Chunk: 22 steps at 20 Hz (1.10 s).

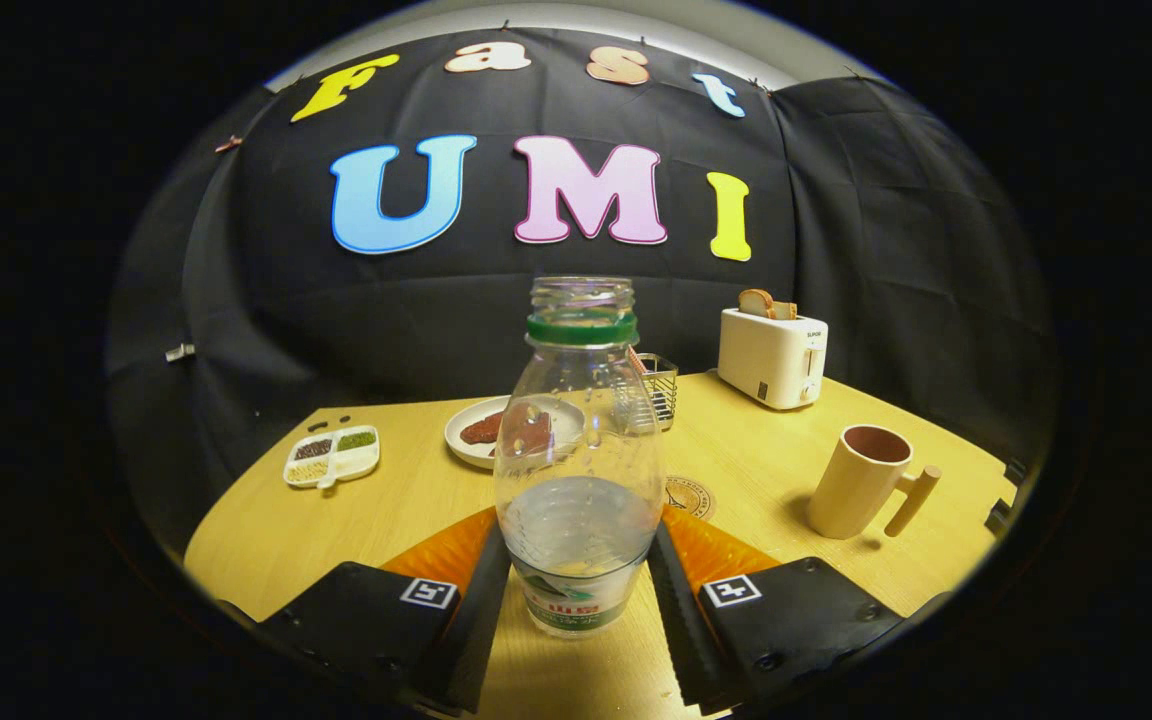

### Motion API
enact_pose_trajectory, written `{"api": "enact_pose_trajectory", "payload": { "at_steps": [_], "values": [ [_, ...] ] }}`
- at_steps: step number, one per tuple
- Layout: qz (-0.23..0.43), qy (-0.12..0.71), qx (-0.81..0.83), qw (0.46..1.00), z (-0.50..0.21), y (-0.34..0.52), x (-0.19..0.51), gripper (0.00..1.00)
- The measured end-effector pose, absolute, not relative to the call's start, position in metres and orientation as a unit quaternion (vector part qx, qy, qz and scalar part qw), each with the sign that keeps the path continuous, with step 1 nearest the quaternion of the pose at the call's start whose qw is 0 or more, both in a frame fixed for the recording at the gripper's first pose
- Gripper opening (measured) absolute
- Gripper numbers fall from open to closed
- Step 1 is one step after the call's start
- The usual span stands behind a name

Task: Take the bottle from table, then pour the juice into the cup, finally place the bottle on the coaster

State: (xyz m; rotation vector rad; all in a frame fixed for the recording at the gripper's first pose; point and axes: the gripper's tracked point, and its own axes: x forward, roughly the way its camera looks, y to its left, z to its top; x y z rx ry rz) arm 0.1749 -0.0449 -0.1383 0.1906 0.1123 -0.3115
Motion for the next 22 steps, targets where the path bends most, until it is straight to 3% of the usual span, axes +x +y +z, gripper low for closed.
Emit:
{"api": "enact_pose_trajectory", "payload": {
  "at_steps": [5,22],
  "values": [
    [-0.175,0.037,0.155,0.972,-0.115,-0.079,0.164,0.74],
    [-0.108,0.099,0.452,0.880,-0.129,-0.131,0.168,0.74]
  ]
}}
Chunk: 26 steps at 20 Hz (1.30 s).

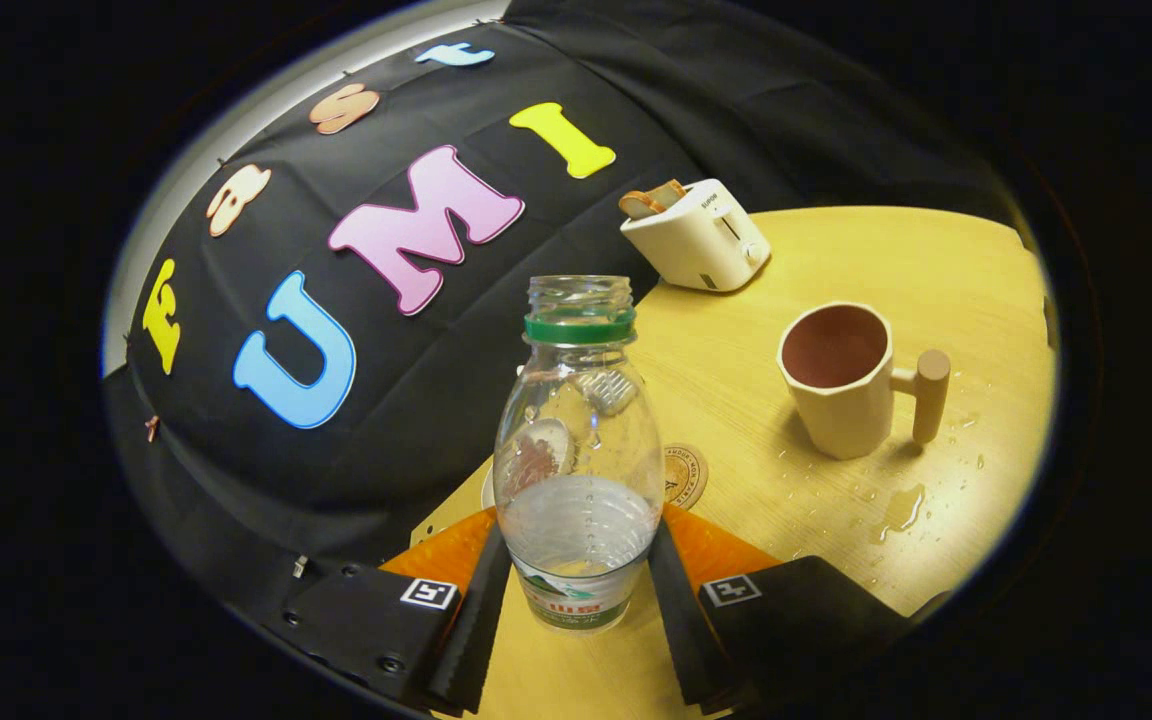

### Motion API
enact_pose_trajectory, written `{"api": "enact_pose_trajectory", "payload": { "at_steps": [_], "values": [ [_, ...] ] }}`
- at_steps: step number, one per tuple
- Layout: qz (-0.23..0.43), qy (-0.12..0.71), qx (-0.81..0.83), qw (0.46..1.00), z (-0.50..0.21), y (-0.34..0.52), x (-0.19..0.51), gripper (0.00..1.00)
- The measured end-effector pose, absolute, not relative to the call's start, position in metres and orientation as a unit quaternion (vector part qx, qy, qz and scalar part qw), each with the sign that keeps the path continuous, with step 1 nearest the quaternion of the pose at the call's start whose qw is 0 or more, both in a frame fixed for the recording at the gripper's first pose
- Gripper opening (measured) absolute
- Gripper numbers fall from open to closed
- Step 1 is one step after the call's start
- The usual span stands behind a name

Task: Take the bottle from table, then pour the juice into the cup, finally place the bottle on the coaster

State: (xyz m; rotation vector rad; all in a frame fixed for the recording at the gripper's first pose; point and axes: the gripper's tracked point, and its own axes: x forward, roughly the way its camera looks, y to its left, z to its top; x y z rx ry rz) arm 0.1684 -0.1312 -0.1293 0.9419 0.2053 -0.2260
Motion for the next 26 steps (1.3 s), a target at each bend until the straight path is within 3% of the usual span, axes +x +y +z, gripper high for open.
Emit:
{"api": "enact_pose_trajectory", "payload": {
  "at_steps": [26],
  "values": [
    [-0.125,0.135,0.744,0.643,-0.165,-0.184,0.190,0.74]
  ]
}}
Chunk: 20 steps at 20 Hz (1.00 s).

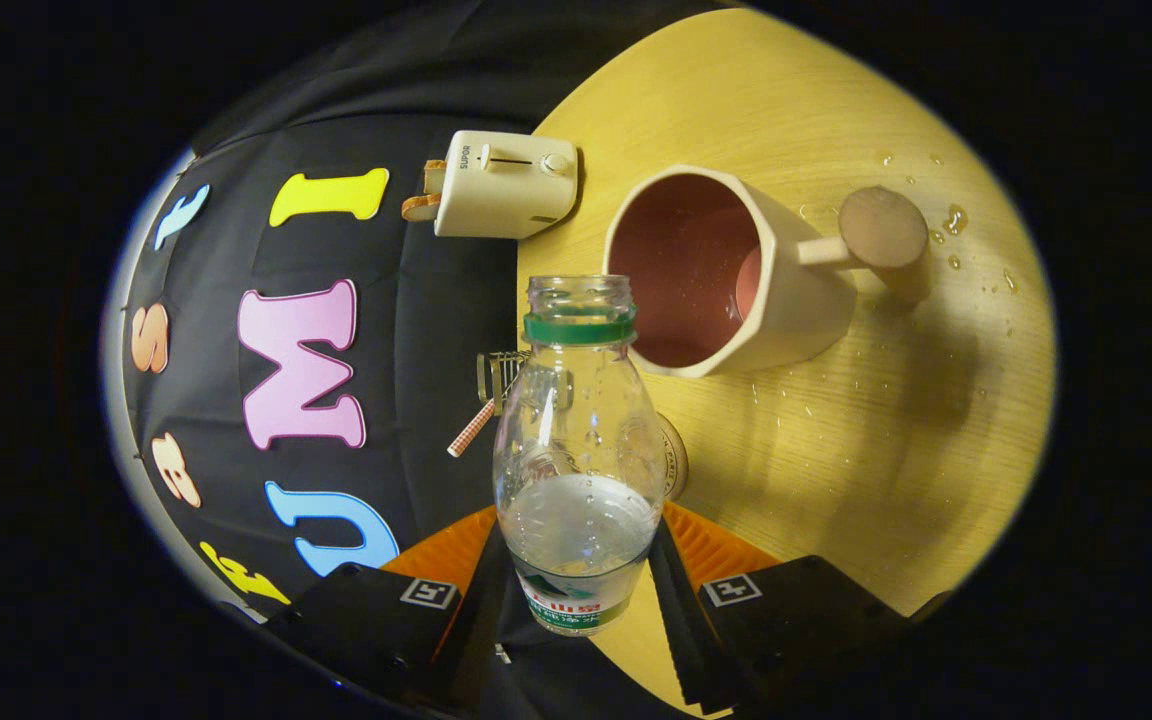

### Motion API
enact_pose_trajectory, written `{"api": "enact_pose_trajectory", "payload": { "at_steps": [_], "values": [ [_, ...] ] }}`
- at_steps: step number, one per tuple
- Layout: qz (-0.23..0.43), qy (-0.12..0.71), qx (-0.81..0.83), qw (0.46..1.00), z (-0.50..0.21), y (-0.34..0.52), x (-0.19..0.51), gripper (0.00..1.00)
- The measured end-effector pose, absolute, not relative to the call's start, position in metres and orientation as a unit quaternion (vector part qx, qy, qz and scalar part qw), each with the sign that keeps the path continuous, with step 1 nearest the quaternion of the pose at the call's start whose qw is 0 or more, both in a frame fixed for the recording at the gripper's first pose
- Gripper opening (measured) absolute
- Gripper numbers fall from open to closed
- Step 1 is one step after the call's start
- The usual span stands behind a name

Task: Take the bottle from table, then pour the juice into the cup, finally place the bottle on the coaster

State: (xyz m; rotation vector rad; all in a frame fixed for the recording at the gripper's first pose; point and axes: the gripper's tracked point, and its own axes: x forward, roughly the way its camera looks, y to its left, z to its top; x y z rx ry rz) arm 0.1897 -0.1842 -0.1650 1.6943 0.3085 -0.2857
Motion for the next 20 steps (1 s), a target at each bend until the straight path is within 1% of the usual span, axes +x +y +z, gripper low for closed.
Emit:
{"api": "enact_pose_trajectory", "payload": {
  "at_steps": [2,9,20],
  "values": [
    [-0.123,0.134,0.763,0.620,-0.161,-0.184,0.195,0.74],
    [-0.132,0.123,0.803,0.568,-0.155,-0.190,0.194,0.74],
    [-0.144,0.112,0.842,0.507,-0.150,-0.194,0.201,0.74]
  ]
}}
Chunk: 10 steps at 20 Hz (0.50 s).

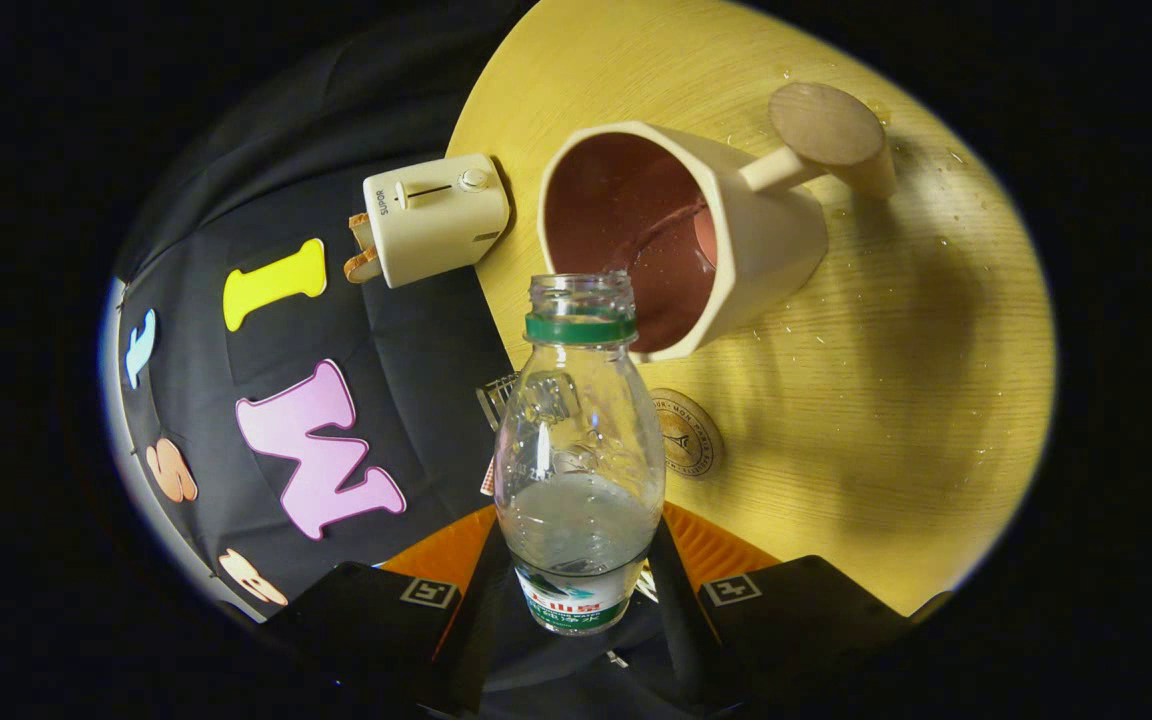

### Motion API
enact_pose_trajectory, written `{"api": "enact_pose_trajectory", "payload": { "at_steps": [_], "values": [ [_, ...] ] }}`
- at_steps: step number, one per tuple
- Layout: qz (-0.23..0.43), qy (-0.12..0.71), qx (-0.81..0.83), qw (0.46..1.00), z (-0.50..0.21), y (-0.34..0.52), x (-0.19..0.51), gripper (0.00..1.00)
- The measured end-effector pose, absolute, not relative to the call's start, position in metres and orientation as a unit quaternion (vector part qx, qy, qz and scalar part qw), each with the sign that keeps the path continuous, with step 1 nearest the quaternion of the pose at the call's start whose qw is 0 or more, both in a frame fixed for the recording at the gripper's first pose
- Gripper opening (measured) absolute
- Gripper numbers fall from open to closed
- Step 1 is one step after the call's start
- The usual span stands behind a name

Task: Take the bottle from table, then pour the juice into the cup, finally place the bottle on the coaster

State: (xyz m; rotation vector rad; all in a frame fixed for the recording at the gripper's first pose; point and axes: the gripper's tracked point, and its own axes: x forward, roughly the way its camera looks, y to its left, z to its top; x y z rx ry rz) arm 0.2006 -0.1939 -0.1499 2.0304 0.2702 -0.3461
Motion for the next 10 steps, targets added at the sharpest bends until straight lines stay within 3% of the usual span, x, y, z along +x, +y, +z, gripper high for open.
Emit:
{"api": "enact_pose_trajectory", "payload": {
  "at_steps": [10],
  "values": [
    [-0.142,0.087,0.875,0.455,-0.140,-0.206,0.204,0.74]
  ]
}}
